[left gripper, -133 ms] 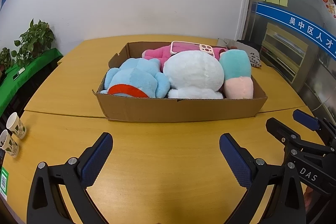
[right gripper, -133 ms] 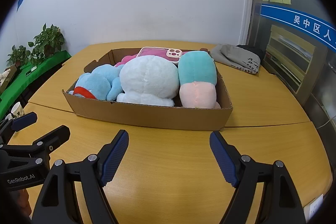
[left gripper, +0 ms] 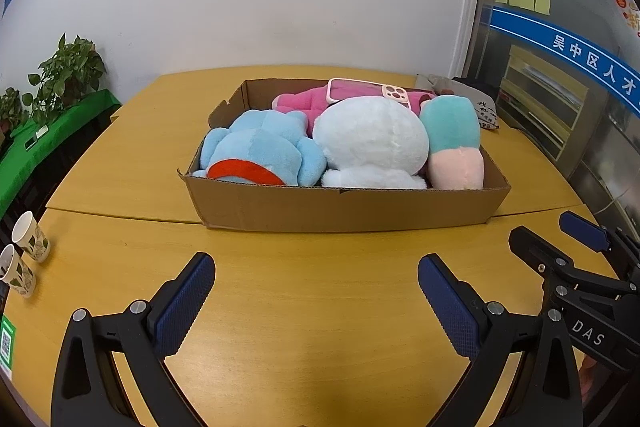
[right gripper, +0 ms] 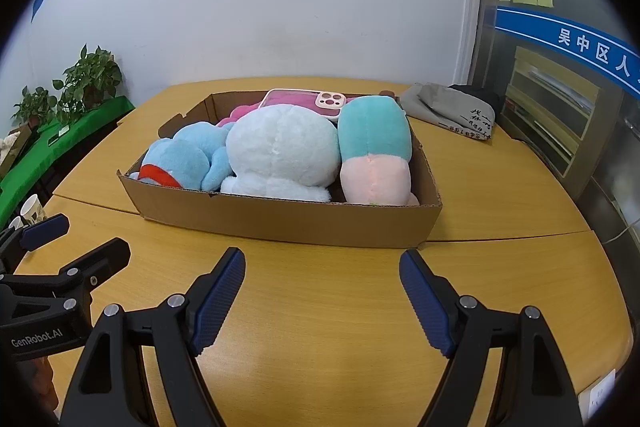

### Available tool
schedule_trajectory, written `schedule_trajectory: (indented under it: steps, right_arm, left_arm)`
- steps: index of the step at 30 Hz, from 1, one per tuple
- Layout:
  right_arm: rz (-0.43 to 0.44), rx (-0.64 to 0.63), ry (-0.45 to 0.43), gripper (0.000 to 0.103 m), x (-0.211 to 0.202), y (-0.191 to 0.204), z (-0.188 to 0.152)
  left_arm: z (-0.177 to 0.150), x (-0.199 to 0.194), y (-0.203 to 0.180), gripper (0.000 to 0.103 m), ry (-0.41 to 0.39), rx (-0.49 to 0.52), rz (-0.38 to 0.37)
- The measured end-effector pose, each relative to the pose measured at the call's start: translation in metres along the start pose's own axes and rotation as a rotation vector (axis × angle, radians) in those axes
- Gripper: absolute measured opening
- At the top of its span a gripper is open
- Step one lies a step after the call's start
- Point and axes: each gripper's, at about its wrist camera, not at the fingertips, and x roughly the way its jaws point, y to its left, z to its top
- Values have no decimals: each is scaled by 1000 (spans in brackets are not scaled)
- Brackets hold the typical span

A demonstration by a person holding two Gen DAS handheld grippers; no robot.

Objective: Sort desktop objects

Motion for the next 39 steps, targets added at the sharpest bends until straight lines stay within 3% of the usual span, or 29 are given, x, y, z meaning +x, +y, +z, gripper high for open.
schedule_trajectory:
  steps: [10,16,19,23,27,32,38,39]
  right_arm:
    - [8,7,17,80,3,0,1]
    - [14,19,41,80,8,-12,-1]
    - [93,33,32,80,11,-27,-5]
    - [212,-48,20,80,22,-59,-26]
    - [260,-155,100,80,52,-103,-62]
    - [272,-185,211,80,83,-166,-98]
    - [338,-189,221,88,102,-211,-90]
    - [340,-207,228,94,106,-214,-88]
  left_arm:
    - [-4,2,16,103,9,15,-1]
    - [-10,18,55,103,48,-6,-9]
    - [-17,26,82,103,53,-11,-51]
    - [-34,30,121,103,2,75,-143]
    - [-55,49,164,103,69,153,-115]
    - [-77,75,213,103,169,161,-74]
    - [-81,94,240,103,212,177,-78]
    - [-79,96,244,103,212,176,-79]
